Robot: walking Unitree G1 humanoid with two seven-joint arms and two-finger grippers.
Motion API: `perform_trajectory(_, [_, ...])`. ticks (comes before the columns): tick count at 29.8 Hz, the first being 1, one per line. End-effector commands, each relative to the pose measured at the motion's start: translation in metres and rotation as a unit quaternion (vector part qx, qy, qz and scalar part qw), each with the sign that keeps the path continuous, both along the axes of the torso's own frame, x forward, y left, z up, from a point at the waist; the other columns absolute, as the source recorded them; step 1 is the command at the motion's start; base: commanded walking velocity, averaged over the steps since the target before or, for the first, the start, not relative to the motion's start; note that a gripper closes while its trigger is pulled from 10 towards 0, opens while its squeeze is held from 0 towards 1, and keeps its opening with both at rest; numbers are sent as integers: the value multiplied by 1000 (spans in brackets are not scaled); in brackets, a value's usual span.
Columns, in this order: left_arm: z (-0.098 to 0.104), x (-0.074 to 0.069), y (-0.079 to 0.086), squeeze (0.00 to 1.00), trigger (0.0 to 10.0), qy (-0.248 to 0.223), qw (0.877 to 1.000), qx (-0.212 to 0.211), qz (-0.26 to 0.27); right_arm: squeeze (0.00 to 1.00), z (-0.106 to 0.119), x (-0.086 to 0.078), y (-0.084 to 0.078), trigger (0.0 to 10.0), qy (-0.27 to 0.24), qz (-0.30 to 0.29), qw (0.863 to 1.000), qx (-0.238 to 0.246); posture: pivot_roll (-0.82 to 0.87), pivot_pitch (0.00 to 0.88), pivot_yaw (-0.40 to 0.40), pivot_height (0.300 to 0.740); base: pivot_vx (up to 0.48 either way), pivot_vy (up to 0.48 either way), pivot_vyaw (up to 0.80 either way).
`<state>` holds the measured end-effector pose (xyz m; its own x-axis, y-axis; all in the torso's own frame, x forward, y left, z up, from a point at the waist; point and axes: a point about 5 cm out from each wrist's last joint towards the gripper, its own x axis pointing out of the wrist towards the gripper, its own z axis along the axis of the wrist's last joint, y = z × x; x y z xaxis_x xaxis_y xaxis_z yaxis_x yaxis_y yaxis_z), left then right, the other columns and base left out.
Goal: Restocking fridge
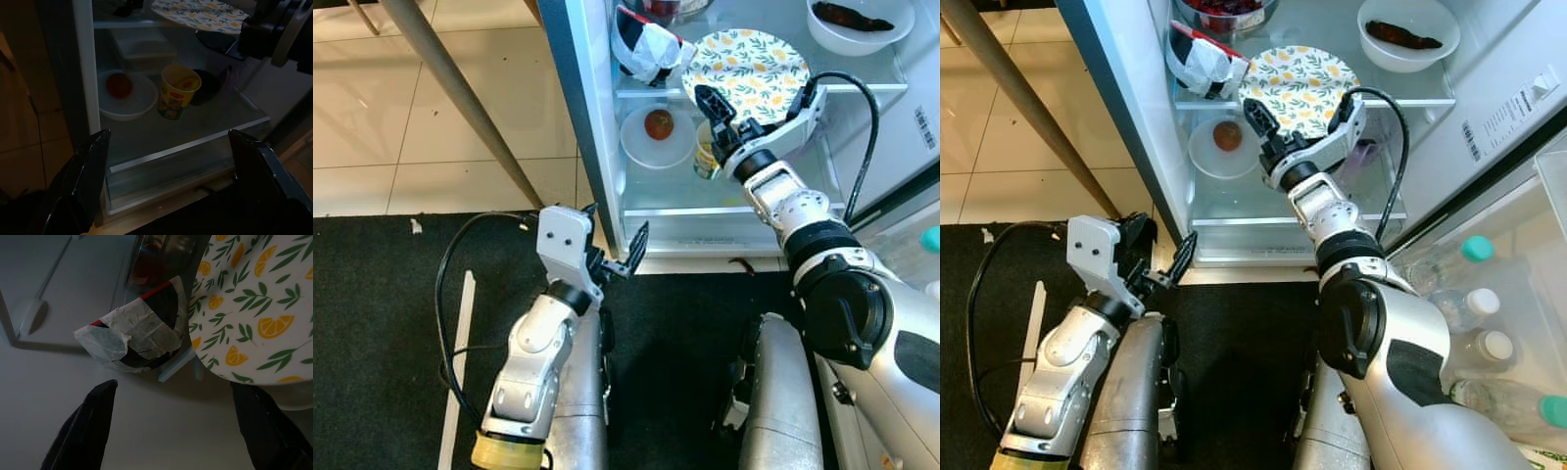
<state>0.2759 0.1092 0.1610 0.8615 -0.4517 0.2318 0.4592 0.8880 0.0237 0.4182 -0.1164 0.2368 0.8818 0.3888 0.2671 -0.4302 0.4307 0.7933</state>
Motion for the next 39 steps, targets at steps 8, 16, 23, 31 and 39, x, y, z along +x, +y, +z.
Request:
perform_trajectory(8, [-5, -2, -4, 0, 10000, 10, 1000, -14, -6, 0, 4, 2, -2, 0, 16, -12, 999, -29, 170, 427, 15, 565, 0, 0, 0])
perform_trajectory(16, [-3, -2, -4, 0, 10000, 8, 1000, -17, -5, 0, 8, 3, 0, 0, 18, -25, 999, -38, 183, 428, 14, 565, 0, 0, 0])
perform_trajectory(23, [-2, -2, -2, 0, 10000, 7, 1000, -18, -2, 0, 20, -4, 6, 0, -83, 82, 991, -65, 186, 431, 14, 565, 0, 0, 0])
perform_trajectory(31, [-3, -2, -5, 0, 10000, 9, 1000, -21, -5, 0, 0, -12, 10, 10000, -128, 170, 912, -351, 170, 436, 15, 565, 0, 0, 0])
perform_trajectory(39, [-3, -3, -4, 0, 10000, 8, 1000, -22, -6, 0, -4, -10, 3, 10000, -137, 168, 813, -540, 165, 440, 16, 565, 0, 0, 0])
